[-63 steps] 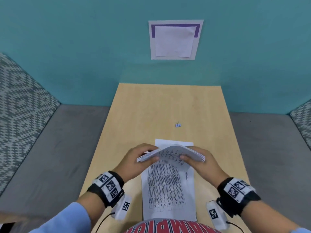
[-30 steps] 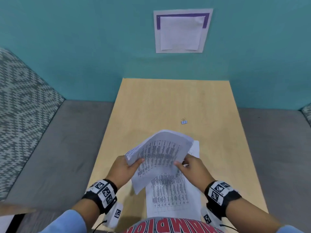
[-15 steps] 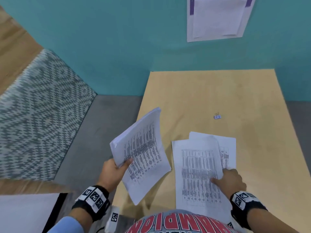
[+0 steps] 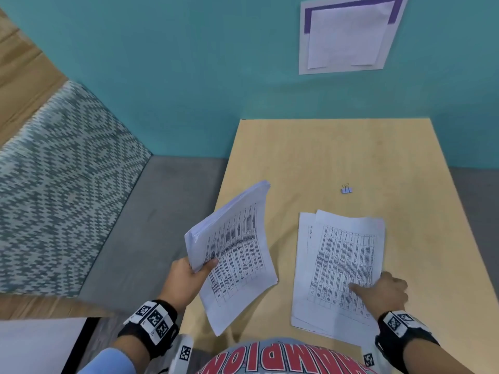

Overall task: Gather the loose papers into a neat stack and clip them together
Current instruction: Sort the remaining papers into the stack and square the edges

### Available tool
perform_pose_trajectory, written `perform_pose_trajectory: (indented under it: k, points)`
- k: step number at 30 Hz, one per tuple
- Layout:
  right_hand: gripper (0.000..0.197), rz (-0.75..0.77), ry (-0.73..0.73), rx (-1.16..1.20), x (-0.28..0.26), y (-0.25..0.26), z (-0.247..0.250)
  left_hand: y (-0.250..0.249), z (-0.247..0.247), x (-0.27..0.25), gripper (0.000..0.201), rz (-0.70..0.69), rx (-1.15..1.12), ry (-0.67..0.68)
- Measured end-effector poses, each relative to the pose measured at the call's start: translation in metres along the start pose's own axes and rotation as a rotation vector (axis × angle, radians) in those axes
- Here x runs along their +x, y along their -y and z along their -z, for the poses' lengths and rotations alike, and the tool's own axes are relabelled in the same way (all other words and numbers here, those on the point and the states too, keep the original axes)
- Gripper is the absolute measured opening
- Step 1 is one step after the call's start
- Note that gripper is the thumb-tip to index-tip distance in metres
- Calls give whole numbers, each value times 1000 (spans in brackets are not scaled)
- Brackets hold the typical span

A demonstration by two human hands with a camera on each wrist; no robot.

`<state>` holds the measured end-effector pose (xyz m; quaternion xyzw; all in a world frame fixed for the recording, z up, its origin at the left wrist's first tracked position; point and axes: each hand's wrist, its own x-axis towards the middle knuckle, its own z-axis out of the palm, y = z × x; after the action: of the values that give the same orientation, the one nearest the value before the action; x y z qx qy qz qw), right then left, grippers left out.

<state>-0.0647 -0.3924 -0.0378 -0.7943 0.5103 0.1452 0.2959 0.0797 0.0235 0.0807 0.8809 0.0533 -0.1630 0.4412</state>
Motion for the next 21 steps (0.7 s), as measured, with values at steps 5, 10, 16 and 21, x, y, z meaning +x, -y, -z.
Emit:
perform_pose_trajectory:
  k: [5,10,16,21]
  points:
    - [79,20,112,128,-13,21,4,-1,2,-10,21,-8,36,9]
    - [61,173,48,321,-25,9,10,2,5,-16,19,10,43,-7]
    - [78,28,183,618,-20,-27,39,3,0,-18,8,39,25,97]
    - [49,34,258,640,-16,-45,84,-11,-26,-9,17,4,141,214]
